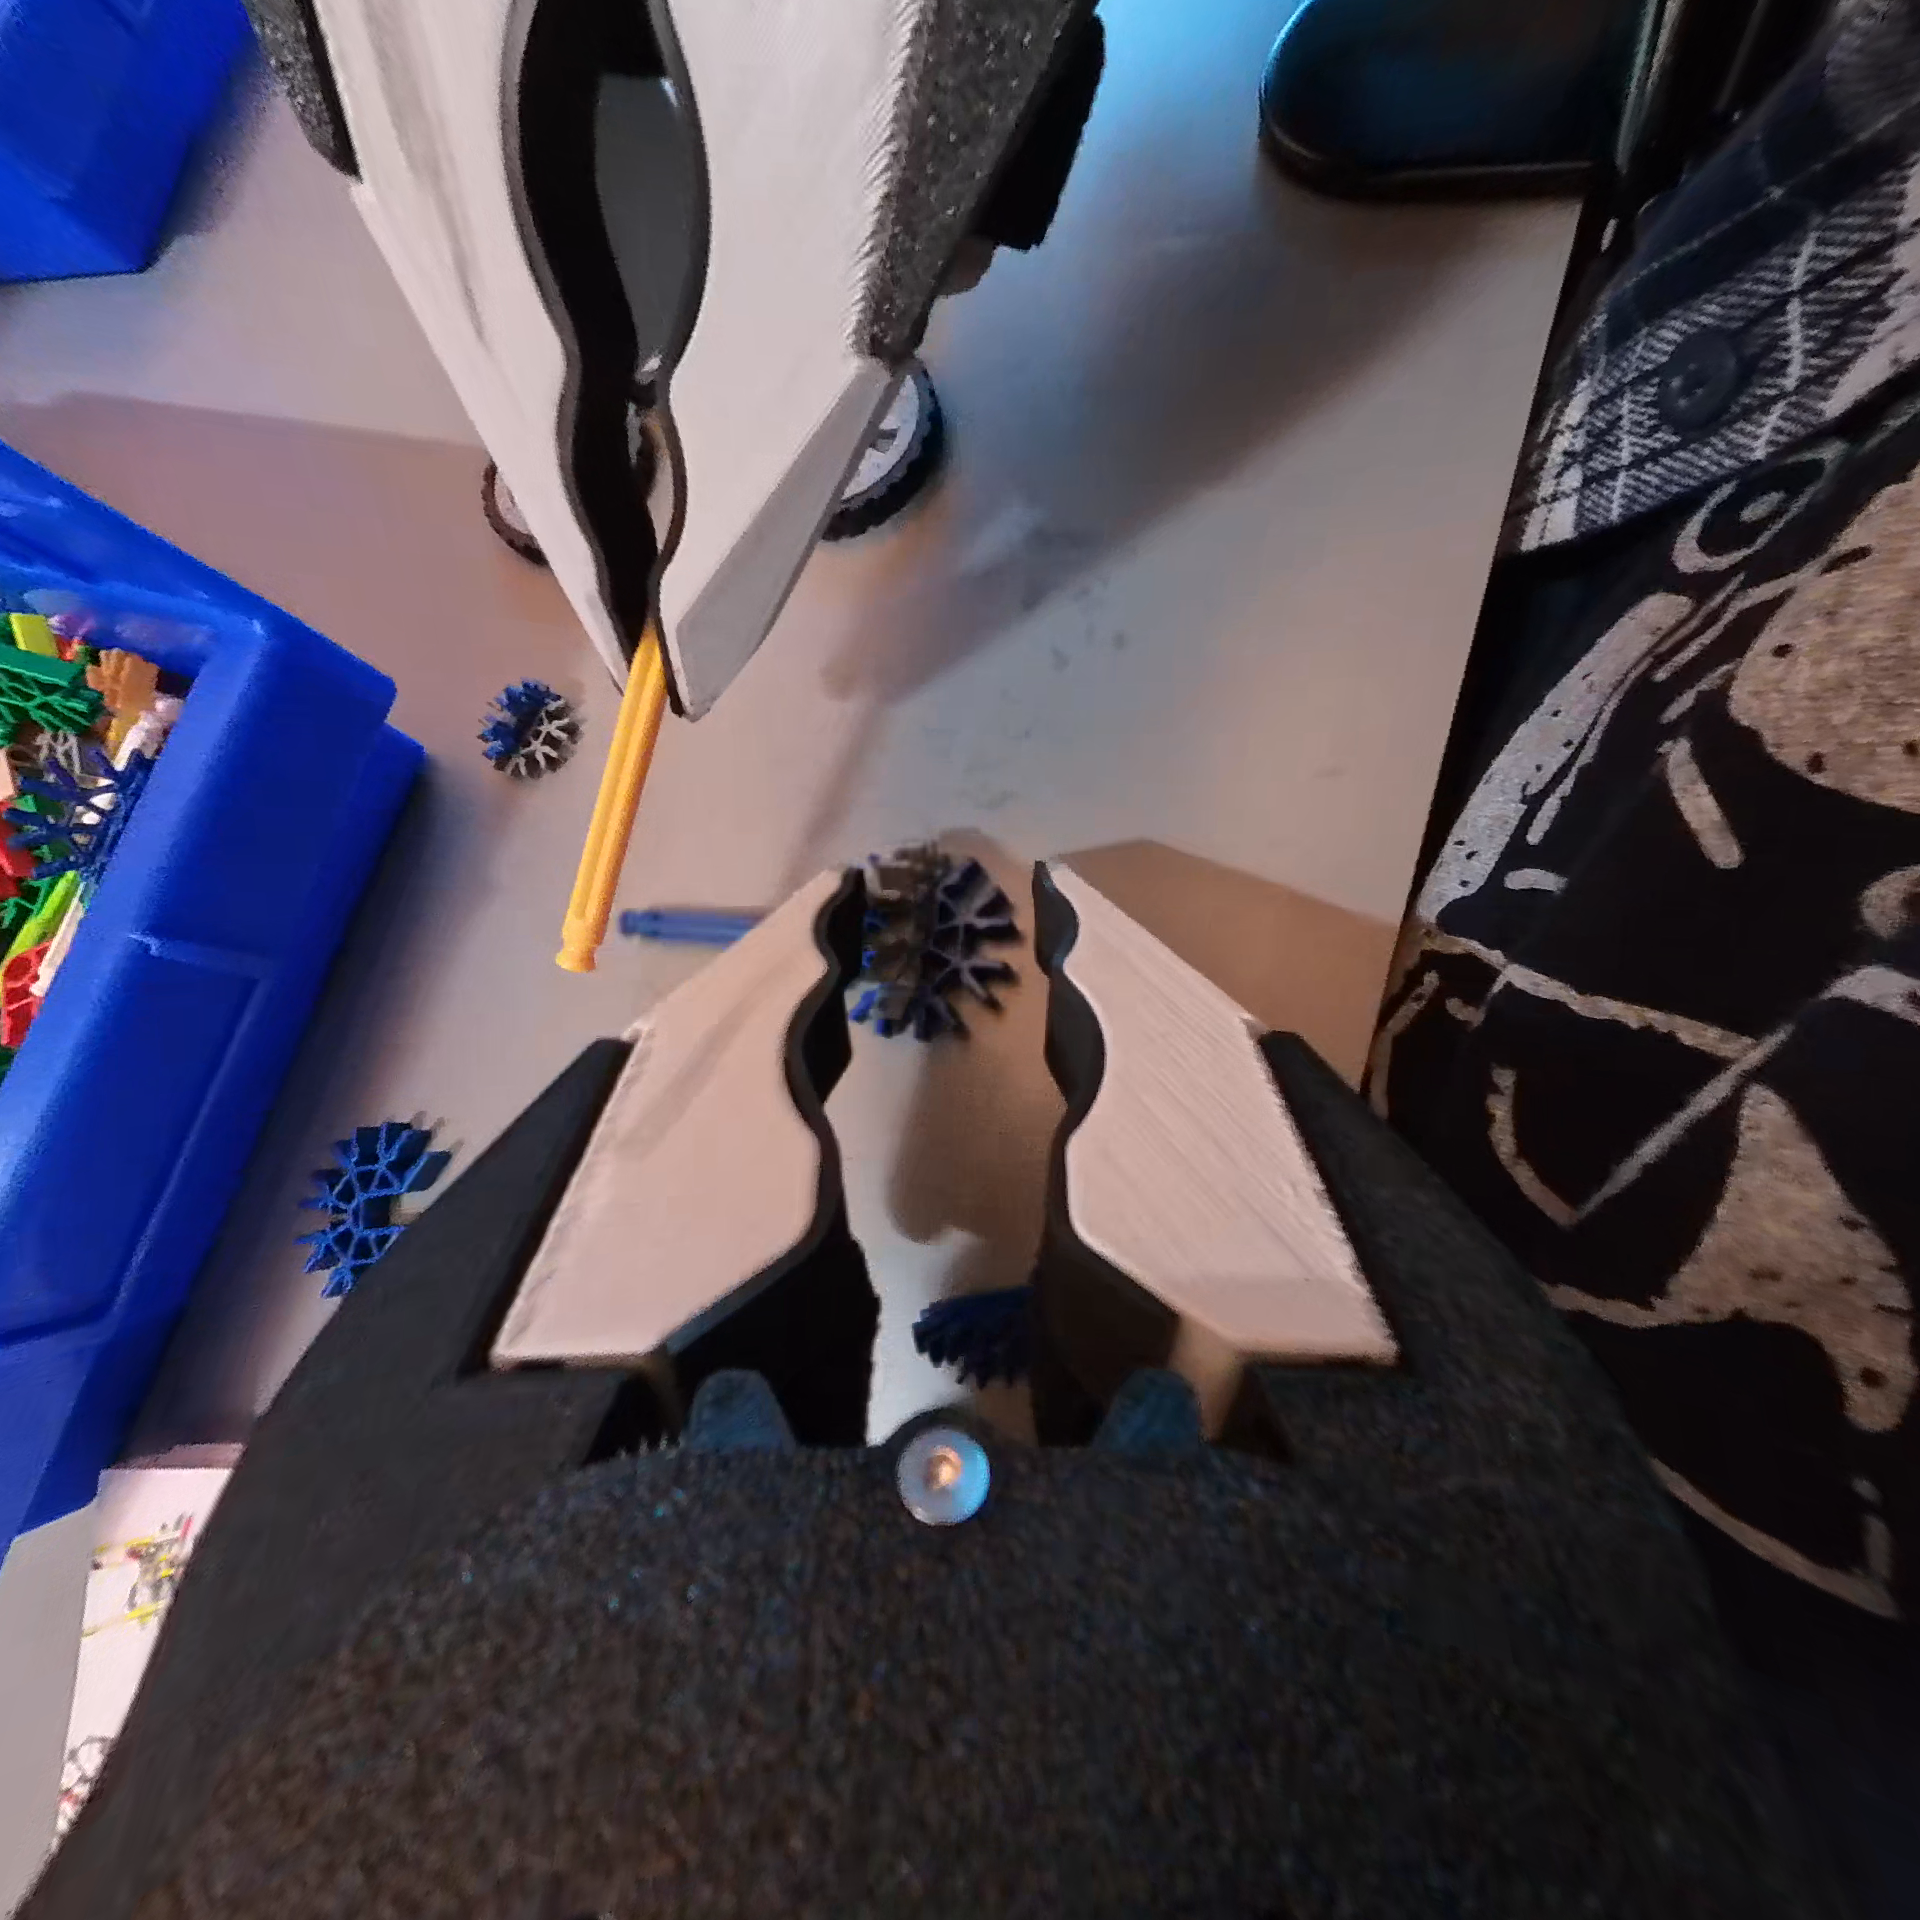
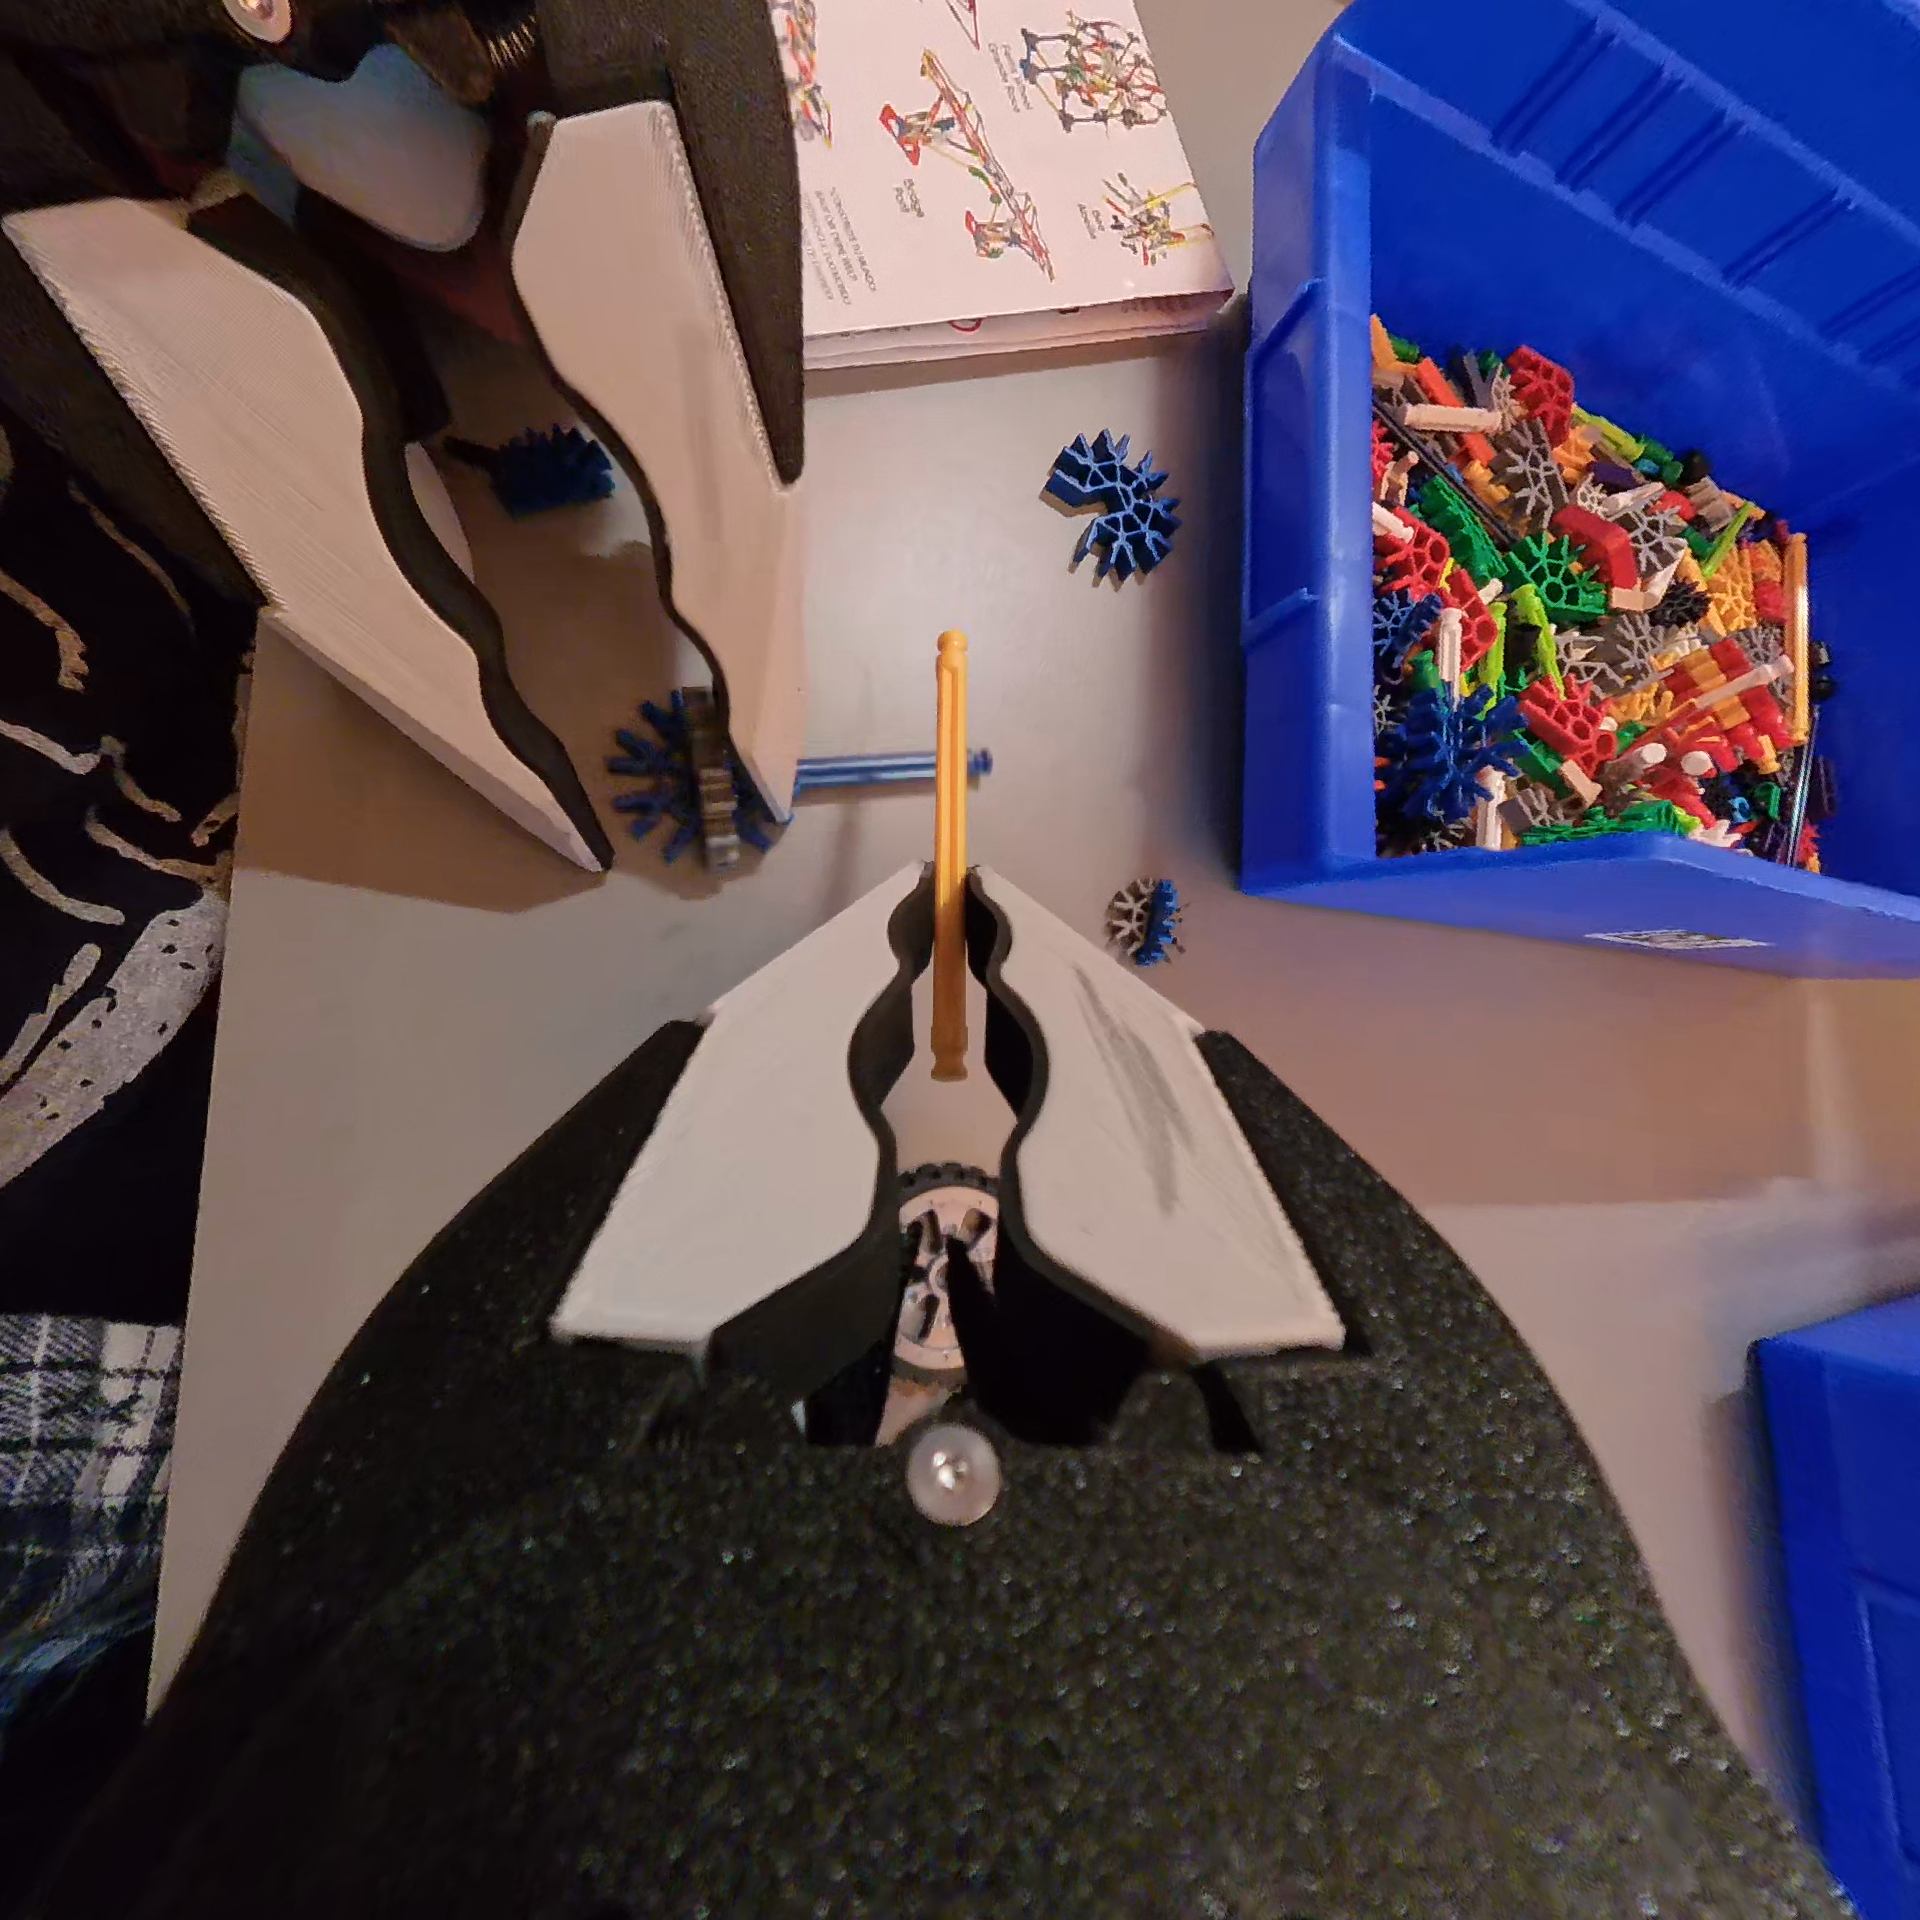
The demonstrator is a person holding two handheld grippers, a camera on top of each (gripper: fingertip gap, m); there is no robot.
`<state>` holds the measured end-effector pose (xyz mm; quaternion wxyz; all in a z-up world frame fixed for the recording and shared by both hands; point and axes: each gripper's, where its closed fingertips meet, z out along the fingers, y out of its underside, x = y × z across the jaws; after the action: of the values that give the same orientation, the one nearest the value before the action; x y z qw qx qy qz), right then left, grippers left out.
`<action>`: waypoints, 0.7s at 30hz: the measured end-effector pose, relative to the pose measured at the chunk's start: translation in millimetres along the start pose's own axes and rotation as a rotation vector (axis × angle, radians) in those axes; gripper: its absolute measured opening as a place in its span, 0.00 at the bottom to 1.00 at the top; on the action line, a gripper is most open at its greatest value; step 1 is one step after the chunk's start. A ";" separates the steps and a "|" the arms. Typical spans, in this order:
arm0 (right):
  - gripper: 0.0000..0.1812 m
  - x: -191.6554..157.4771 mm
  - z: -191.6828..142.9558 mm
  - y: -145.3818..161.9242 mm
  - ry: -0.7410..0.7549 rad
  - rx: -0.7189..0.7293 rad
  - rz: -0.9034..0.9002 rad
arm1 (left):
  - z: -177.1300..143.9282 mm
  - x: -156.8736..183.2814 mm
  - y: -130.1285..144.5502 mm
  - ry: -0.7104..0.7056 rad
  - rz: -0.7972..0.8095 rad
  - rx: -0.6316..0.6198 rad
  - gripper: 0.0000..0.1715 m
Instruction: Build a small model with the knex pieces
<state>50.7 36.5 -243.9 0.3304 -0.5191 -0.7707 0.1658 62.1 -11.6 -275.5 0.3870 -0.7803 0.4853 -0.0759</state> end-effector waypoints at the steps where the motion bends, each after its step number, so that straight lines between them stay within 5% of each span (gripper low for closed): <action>1: 0.02 0.1 -0.2 0.1 0.001 0.000 0.000 | -0.4 0.5 0.1 0.003 0.004 -0.002 0.18; 21: 0.02 -22.3 -3.0 13.7 -0.080 -0.017 0.037 | -18.3 -13.9 18.6 0.029 0.064 -0.080 0.21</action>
<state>67.6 21.6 -257.4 0.2919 -0.5289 -0.7749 0.1861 32.9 -14.3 -271.9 0.3505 -0.7781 0.5184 -0.0553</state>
